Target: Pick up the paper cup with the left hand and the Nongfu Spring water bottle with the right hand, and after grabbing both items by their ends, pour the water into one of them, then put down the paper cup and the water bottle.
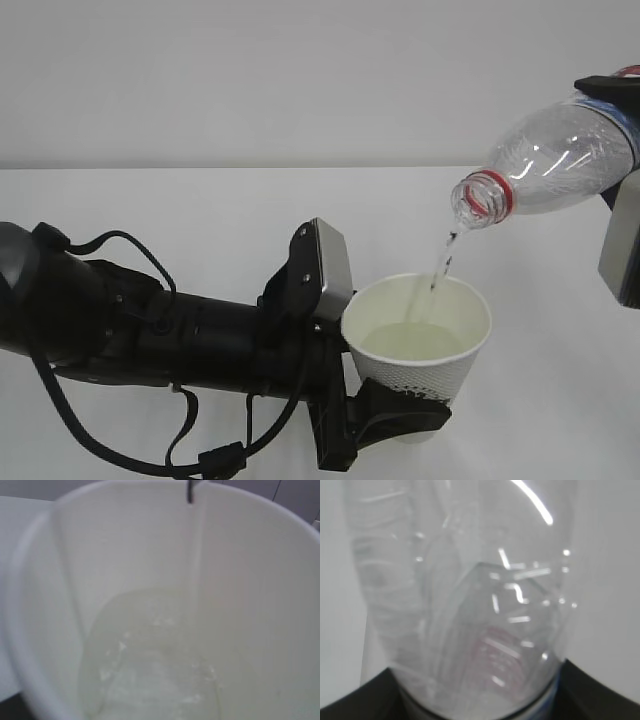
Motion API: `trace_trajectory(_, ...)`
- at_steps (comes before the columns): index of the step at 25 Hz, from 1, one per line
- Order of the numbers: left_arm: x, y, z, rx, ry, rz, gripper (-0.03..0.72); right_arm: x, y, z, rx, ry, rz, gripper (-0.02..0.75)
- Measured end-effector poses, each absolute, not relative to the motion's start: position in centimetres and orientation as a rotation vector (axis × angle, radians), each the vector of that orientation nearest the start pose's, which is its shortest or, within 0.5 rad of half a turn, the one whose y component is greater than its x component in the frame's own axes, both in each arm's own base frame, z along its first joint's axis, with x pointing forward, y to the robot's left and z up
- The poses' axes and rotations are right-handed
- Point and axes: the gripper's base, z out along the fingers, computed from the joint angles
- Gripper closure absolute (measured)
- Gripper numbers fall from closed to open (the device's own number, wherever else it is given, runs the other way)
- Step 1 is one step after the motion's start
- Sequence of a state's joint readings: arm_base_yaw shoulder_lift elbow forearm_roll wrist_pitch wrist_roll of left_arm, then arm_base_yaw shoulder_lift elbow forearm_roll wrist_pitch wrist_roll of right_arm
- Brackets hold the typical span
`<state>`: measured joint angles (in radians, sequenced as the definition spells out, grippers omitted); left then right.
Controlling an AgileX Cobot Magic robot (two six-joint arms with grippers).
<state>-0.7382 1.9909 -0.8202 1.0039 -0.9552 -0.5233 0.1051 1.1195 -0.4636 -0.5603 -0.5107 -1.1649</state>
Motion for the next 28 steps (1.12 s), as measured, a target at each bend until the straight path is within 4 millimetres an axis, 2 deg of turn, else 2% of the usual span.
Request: trace_trajectory(28, 21.47, -27.99, 12.59, 1.355, 1.529, -1.089, 0.15, 21.82, 4.68, 26.64, -1.509, 0.953, -0.941, 0.312)
